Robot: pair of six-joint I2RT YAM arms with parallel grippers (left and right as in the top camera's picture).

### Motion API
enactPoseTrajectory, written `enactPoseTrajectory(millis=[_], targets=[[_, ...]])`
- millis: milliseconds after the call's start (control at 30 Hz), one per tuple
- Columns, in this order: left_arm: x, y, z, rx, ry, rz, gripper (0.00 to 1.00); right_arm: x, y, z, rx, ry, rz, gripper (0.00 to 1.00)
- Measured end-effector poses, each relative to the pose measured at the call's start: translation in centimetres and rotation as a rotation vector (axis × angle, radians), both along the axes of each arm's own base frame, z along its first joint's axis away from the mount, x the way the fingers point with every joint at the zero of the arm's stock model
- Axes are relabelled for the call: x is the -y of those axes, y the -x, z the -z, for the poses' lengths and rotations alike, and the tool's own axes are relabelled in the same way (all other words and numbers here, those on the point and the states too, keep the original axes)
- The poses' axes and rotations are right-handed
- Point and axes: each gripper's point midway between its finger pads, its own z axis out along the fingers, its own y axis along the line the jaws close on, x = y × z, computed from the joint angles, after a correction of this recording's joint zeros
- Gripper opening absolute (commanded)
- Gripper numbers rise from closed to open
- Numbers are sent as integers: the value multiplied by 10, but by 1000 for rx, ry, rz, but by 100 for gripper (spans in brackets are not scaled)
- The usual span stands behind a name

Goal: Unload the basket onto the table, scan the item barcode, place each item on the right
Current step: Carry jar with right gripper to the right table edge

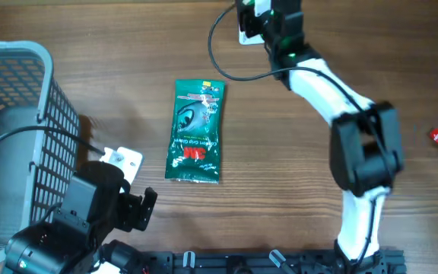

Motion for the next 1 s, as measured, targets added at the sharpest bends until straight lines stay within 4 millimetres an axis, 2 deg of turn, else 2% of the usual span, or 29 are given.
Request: enactPoseTrajectory(millis=[167,400,467,533,567,600,633,667,733,767,800,833,867,900,933,1000], targets=[[0,0,0,-1,-1,0,100,4,-24,43,123,11,40,56],[0,0,0,0,0,0,100,21,-32,37,152,20,61,57],[0,0,0,-1,-1,0,100,22,-32,45,119,31,61,56],[0,0,0,-1,-1,0,100,28,-29,64,19,63,60,57],[0,0,0,0,0,-1,100,36,-26,63,-27,76,66,58],[0,0,0,-1,0,0,100,49,-25,49,-42,78,80,58],[0,0,0,1,0,0,100,73,-20,25,-67,77,111,58],[0,0,0,0,0,0,100,106,-14,-11,-66,58,162,58],[0,0,0,2,0,0,100,182,10,-57,-131,37,281,58],[0,0,0,2,1,0,100,231,24,-75,-152,23,367,57],[0,0,0,1,0,0,100,274,38,-77,-202,10,447,57],[0,0,0,1,0,-1,100,321,56,-63,-286,-7,542,57],[0,0,0,0,0,0,100,361,76,-38,-388,-30,627,57],[0,0,0,1,0,0,100,384,91,-15,-475,-54,681,58],[0,0,0,2,0,0,100,411,110,18,-579,-81,743,58],[0,0,0,2,0,0,100,436,129,55,-689,-115,798,58]])
